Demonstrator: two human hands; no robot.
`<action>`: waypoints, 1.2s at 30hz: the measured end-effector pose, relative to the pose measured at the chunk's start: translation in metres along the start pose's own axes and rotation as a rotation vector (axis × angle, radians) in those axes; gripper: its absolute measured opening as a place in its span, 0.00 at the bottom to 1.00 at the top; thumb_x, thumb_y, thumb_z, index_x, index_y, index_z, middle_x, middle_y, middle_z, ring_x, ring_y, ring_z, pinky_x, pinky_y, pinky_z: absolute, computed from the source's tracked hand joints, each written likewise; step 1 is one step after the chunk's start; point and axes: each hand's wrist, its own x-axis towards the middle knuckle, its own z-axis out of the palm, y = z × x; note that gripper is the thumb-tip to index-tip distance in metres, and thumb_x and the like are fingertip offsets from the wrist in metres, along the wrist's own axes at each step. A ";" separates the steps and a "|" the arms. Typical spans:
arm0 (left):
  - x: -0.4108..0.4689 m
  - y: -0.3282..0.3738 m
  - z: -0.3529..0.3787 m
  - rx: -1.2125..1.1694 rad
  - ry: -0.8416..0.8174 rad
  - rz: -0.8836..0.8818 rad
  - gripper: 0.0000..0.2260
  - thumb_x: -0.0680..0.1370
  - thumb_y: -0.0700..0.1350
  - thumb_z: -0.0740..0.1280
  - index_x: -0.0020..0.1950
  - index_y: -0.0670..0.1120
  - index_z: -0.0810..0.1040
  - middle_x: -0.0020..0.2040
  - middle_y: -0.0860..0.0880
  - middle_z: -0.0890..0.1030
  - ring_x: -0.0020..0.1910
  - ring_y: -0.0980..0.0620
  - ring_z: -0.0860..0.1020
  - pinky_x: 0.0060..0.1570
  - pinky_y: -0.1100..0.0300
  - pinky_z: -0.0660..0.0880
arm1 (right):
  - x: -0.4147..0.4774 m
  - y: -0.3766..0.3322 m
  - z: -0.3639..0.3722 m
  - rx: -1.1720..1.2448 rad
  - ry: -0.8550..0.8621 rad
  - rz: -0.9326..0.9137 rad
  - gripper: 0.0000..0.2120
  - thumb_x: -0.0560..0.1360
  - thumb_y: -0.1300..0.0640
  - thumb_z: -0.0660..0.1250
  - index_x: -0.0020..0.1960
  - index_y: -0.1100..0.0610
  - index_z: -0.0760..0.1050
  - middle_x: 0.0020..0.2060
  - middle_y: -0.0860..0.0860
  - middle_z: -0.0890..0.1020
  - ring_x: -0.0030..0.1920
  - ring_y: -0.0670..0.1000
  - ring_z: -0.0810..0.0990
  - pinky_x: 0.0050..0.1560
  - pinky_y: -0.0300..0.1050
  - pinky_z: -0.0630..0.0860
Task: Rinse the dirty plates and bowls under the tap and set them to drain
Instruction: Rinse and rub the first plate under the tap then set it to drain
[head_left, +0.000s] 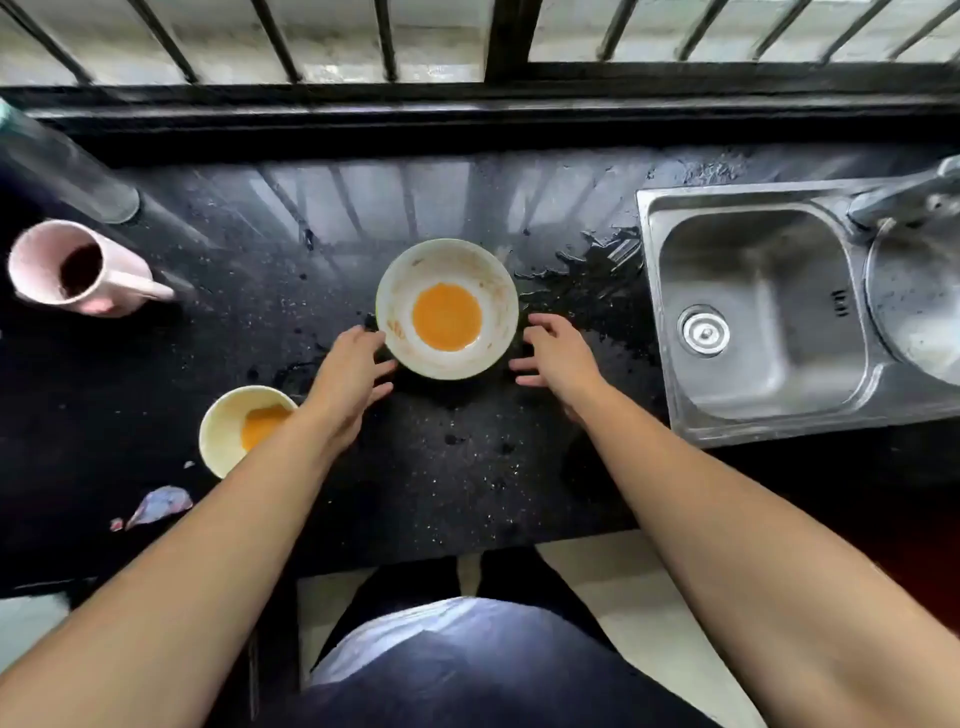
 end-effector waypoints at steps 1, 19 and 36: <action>0.008 0.005 0.003 0.007 0.019 -0.016 0.29 0.84 0.49 0.59 0.85 0.50 0.55 0.68 0.53 0.75 0.62 0.48 0.78 0.66 0.44 0.74 | 0.003 -0.008 0.001 -0.005 -0.025 0.012 0.20 0.82 0.55 0.61 0.73 0.50 0.69 0.61 0.51 0.79 0.51 0.55 0.86 0.42 0.49 0.86; -0.020 0.030 0.062 0.099 -0.063 0.195 0.19 0.82 0.46 0.61 0.73 0.58 0.72 0.62 0.59 0.80 0.60 0.53 0.81 0.51 0.49 0.83 | -0.034 -0.009 -0.044 -0.096 0.164 -0.260 0.15 0.82 0.46 0.57 0.63 0.41 0.78 0.47 0.36 0.82 0.49 0.37 0.80 0.44 0.37 0.73; -0.139 -0.072 0.331 -0.044 -0.519 0.162 0.21 0.85 0.61 0.57 0.78 0.62 0.69 0.74 0.46 0.77 0.69 0.40 0.79 0.58 0.32 0.80 | -0.107 0.129 -0.341 0.092 0.316 -0.317 0.11 0.83 0.46 0.57 0.53 0.36 0.77 0.45 0.42 0.84 0.46 0.38 0.82 0.39 0.31 0.75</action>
